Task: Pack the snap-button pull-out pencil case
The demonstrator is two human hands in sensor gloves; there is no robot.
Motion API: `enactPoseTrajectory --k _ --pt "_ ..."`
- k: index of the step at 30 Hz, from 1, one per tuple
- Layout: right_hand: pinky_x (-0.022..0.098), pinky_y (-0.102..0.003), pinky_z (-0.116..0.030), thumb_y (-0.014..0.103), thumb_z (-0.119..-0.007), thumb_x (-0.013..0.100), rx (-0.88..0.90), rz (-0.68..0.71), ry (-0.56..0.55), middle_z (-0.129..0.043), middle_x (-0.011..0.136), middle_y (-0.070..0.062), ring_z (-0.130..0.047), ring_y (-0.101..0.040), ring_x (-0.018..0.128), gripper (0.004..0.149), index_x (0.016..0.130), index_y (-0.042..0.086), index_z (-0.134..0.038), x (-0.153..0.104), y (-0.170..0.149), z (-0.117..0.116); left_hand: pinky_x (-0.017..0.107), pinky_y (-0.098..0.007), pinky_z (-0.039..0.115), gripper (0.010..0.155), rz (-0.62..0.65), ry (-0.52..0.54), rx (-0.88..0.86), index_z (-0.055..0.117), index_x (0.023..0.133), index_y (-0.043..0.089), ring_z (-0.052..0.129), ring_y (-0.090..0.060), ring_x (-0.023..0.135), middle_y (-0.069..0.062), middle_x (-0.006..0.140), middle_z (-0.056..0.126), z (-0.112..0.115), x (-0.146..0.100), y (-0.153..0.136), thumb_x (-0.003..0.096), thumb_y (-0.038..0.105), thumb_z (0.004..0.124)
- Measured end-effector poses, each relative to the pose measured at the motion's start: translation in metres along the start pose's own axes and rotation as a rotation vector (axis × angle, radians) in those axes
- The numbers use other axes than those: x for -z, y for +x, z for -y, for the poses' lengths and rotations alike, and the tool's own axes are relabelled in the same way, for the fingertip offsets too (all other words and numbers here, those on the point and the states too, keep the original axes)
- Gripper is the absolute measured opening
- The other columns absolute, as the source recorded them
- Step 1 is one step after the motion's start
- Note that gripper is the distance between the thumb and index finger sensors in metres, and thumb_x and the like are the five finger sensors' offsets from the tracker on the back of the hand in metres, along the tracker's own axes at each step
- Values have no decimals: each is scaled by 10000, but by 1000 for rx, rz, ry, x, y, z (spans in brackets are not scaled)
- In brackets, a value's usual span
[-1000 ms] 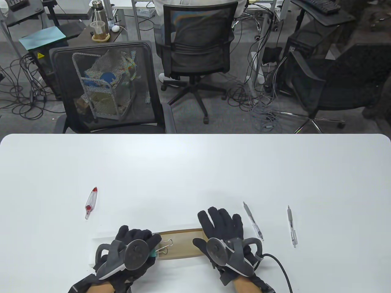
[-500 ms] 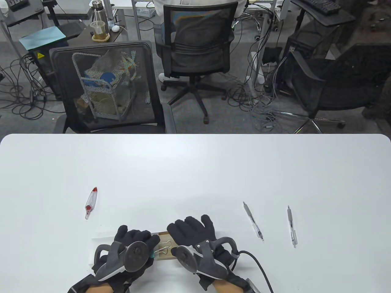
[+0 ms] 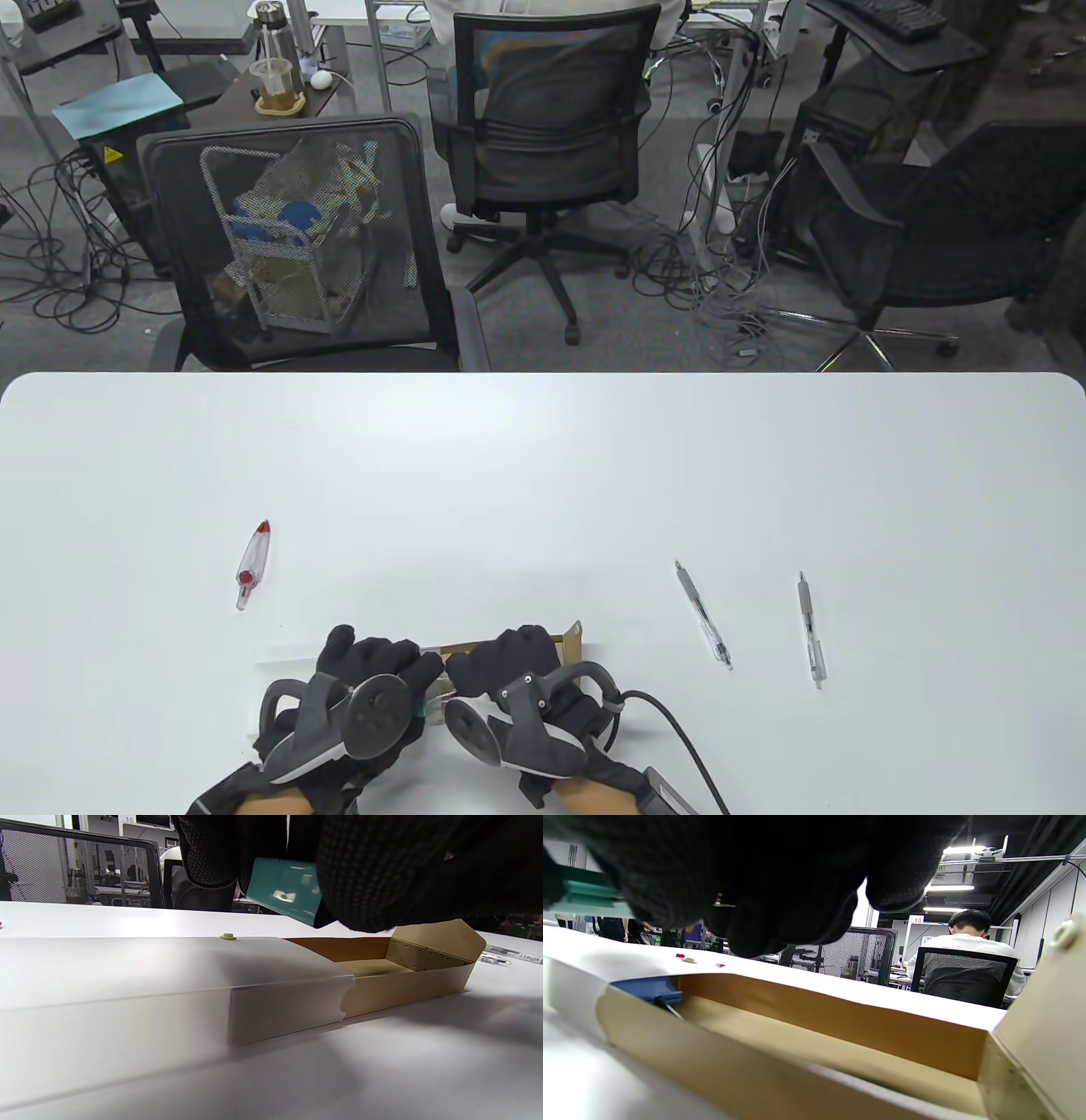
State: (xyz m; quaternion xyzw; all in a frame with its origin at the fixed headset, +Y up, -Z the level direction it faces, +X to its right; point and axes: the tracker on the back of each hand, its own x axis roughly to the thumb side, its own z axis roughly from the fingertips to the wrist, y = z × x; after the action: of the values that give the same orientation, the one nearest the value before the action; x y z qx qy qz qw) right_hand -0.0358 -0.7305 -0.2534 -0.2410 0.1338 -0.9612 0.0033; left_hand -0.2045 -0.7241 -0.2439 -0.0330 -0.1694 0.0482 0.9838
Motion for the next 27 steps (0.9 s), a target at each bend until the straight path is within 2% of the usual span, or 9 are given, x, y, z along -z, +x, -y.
enactPoseTrajectory --k 3,4,8,11,15,18,23,27 --pt "671 -412 -771 544 -821 345 23 -8 -4 -1007 726 165 -970 -76 658 503 826 397 -837 0 -4 1 841 -628 402 759 3 7 -62 685 1020 416 734 -229 1070 113 1113 691 -4 0 -8 304 509 920" --pt "668 -413 -772 543 -822 345 17 -13 -9 -1010 722 162 -972 -78 655 502 824 393 -840 -1 -6 1 841 -631 393 814 -12 -13 -83 646 1044 416 705 -235 1093 104 1141 651 -6 0 -13 290 532 929" --pt "655 -419 -775 540 -819 351 8 -26 -12 -1012 719 151 -974 -86 646 501 826 380 -841 -3 -14 1 843 -653 327 960 -111 -109 -93 534 1101 404 582 -270 1164 89 1215 515 -10 1 -40 257 575 958" --pt "653 -418 -775 541 -819 352 -14 -47 -8 -1012 719 149 -975 -86 643 501 825 379 -842 -4 -21 1 845 -662 269 1021 -235 -263 -91 482 1115 414 479 -287 1201 99 1238 434 -2 7 -67 240 579 980" --pt "651 -419 -776 539 -820 352 -58 -80 1 -1013 720 151 -976 -88 644 500 825 380 -843 -5 -29 1 844 -659 267 1018 -283 -359 -115 526 1101 417 485 -279 1195 104 1225 456 11 12 -86 218 553 1014" --pt "652 -418 -775 537 -824 351 -113 -95 7 -1015 722 149 -977 -87 648 497 823 383 -845 -6 -32 2 850 -641 325 959 -297 -351 -66 579 1071 442 599 -246 1157 122 1178 581 16 16 -88 223 527 1020" --pt "656 -403 -779 540 -833 343 -272 -94 26 -1022 719 160 -982 -74 652 493 815 400 -853 -5 -26 2 851 -627 369 950 -290 -327 -84 612 1045 448 649 -229 1126 130 1150 615 18 18 -90 197 513 1036" --pt "659 -390 -782 542 -840 334 -298 -84 75 -1024 718 172 -983 -64 653 489 805 413 -859 -2 -15 -4 850 -626 373 951 -291 -327 -86 610 1039 454 655 -223 1120 137 1145 615 17 18 -89 192 515 1037"
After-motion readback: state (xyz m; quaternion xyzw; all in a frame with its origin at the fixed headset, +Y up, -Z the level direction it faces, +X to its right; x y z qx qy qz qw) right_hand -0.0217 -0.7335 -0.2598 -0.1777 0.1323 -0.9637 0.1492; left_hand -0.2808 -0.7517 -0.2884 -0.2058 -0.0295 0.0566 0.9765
